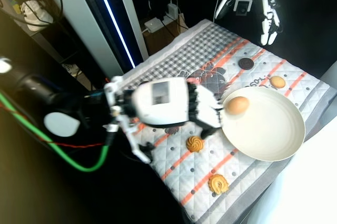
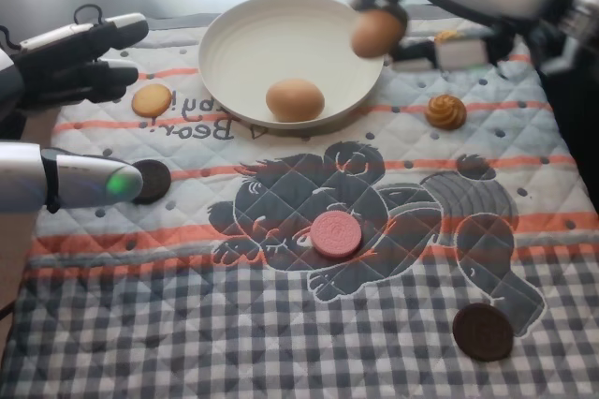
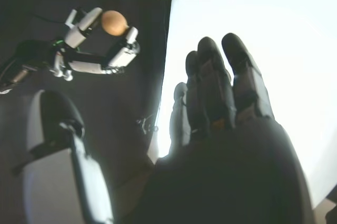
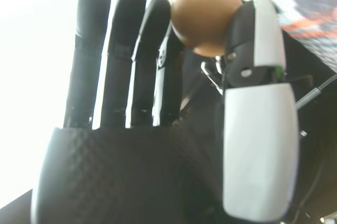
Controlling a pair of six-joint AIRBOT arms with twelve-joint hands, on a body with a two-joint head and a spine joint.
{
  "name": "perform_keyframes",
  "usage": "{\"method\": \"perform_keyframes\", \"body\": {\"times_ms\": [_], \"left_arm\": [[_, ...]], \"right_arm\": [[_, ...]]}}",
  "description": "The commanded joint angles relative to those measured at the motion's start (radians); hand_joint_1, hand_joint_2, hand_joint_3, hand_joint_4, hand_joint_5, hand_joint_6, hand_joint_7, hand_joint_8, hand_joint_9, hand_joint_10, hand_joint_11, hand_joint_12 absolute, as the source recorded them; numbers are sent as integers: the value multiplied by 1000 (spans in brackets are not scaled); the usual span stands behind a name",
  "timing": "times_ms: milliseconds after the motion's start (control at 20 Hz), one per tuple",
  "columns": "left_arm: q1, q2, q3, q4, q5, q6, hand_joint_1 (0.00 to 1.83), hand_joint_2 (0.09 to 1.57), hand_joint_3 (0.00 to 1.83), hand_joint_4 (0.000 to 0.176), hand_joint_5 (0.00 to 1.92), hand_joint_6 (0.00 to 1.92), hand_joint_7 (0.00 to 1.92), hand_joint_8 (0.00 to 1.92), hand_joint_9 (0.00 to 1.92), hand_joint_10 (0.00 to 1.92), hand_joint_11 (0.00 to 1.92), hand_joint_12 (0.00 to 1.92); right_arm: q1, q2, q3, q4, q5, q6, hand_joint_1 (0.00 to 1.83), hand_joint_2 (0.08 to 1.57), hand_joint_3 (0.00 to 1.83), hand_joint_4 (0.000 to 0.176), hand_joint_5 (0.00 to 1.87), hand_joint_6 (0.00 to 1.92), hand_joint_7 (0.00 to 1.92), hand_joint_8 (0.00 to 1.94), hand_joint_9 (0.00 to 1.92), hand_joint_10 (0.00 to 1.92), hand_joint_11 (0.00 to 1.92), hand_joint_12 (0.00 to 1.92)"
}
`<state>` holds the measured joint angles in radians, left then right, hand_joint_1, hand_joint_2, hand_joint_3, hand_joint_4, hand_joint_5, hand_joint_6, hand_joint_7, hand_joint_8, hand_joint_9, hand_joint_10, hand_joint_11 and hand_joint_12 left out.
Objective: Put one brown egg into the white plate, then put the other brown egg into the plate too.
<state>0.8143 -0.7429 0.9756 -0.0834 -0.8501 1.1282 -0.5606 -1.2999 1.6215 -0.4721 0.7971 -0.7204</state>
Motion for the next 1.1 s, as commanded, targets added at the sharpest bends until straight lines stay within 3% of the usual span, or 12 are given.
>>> {"method": "perform_keyframes", "body": {"times_ms": [0,100,150,200,250,300,350,550,800,900,950,1050], "left_arm": [[-13,5,7,-8,-119,-8,752,830,0,172,127,12,369,9,436,9,0,1081],[-22,-3,13,5,-106,-8,765,813,0,167,137,4,389,5,461,14,0,988],[-28,-9,16,10,-100,-8,752,823,1,174,137,1,386,1,471,15,0,891],[-35,-17,20,14,-97,-8,745,822,0,176,127,0,381,0,472,14,0,869],[-37,-19,21,14,-98,-8,747,821,0,176,126,0,376,2,477,13,0,830],[-38,-21,22,14,-101,-8,745,823,0,176,129,0,383,2,485,12,0,772],[-37,-22,21,13,-105,-8,742,825,1,176,132,1,378,2,479,8,0,806],[-21,-20,11,-13,-154,-8,747,821,0,139,161,4,378,4,445,7,0,1129],[9,2,-8,-58,-295,-27,740,841,2,116,183,4,327,0,320,1,0,1072],[40,8,-7,-72,-389,-92,755,837,0,137,129,3,322,0,326,6,0,909],[64,9,-8,-83,-439,-121,800,834,0,135,130,3,322,0,317,2,0,821],[99,8,-8,-97,-516,-168,776,877,7,103,118,1,270,3,302,1,0,644]], "right_arm": [[26,-27,24,16,32,-3,1272,1038,3,0,1170,507,1171,839,943,803,453,1161],[53,-89,82,-8,-37,-3,1253,1044,0,12,1093,755,1209,646,1122,464,816,1091],[59,-112,105,-15,-65,-3,1253,1049,3,0,1106,667,1160,805,1173,490,911,1197],[61,-128,125,-17,-92,-3,1084,1065,5,136,1057,826,1026,466,1097,406,757,1184],[61,-129,129,-19,-99,-3,1000,990,0,66,852,317,949,223,970,263,463,1114],[61,-129,129,-20,-111,-3,959,920,0,80,690,79,814,65,806,114,245,1004],[60,-129,127,-19,-115,-3,899,887,0,129,503,15,609,12,582,29,61,925],[61,-99,68,2,-74,-3,842,886,5,173,220,0,288,0,300,0,0,732],[-27,78,-67,203,192,-3,682,861,0,176,126,4,177,5,164,6,0,385],[-94,161,-141,297,328,-3,670,843,0,138,154,7,180,2,190,10,19,290],[-133,199,-180,343,390,-3,691,835,0,140,144,2,181,1,179,4,3,270],[-198,256,-247,409,490,-3,758,853,3,136,158,4,180,3,128,4,0,175]]}}
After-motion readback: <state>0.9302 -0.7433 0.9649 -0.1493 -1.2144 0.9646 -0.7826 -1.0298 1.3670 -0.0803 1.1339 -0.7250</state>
